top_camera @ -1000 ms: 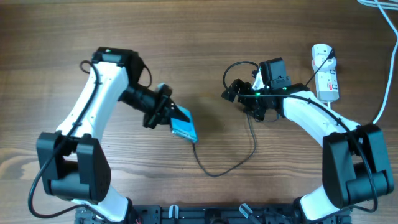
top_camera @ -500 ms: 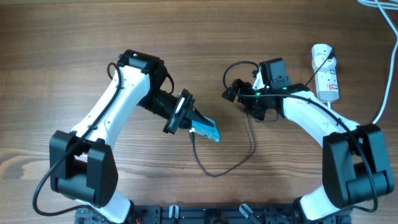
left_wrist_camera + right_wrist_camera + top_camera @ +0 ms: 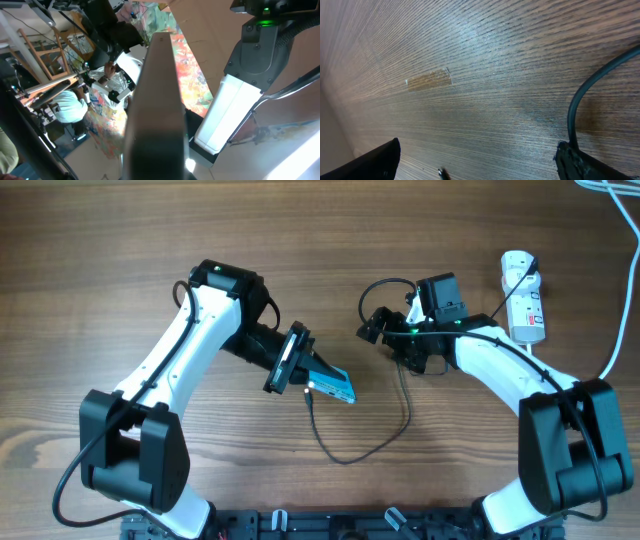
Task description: Plug charger to phone and switch on socket
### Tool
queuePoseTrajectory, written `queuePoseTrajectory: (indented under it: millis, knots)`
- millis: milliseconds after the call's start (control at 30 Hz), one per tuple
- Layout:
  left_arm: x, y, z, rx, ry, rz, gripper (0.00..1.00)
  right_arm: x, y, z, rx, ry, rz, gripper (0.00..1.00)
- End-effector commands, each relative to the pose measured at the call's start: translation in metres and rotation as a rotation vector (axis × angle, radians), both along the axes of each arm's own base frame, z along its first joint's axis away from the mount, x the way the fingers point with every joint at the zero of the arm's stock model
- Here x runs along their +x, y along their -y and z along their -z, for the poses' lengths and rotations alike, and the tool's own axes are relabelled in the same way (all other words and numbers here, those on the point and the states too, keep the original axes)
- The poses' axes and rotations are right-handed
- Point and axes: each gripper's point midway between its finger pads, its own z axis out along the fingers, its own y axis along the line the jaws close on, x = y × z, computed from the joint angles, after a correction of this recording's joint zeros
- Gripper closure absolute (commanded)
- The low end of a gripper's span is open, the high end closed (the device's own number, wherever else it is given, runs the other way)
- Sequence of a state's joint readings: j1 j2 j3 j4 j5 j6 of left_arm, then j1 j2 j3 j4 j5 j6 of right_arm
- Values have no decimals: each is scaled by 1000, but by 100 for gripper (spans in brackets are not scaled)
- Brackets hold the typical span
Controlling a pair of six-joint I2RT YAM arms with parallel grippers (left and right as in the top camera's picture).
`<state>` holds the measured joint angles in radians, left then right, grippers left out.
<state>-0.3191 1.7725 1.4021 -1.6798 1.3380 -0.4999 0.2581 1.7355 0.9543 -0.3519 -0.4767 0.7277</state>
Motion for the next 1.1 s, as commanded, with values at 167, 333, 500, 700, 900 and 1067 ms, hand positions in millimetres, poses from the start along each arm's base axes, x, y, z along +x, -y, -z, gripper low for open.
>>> queuePoseTrajectory:
  millis: [167, 333, 500, 700, 900, 1067]
  knots:
    - [-1, 3, -14, -44, -4, -21, 96, 2, 2, 1, -19, 15, -7, 0]
    - [-1, 3, -14, -44, -1, -20, 96, 2, 2, 1, -19, 15, -7, 1]
    - [-1, 2, -13, -37, 0, -17, 96, 2, 2, 1, -19, 15, -8, 0]
    - [-2, 2, -11, -27, 5, -11, 96, 2, 2, 1, -19, 15, -7, 0]
    - [-4, -2, -1, 23, 36, 17, 96, 2, 2, 1, -19, 15, -7, 0]
    - [-6, -15, 30, 171, 141, 97, 96, 2, 2, 1, -19, 15, -7, 0]
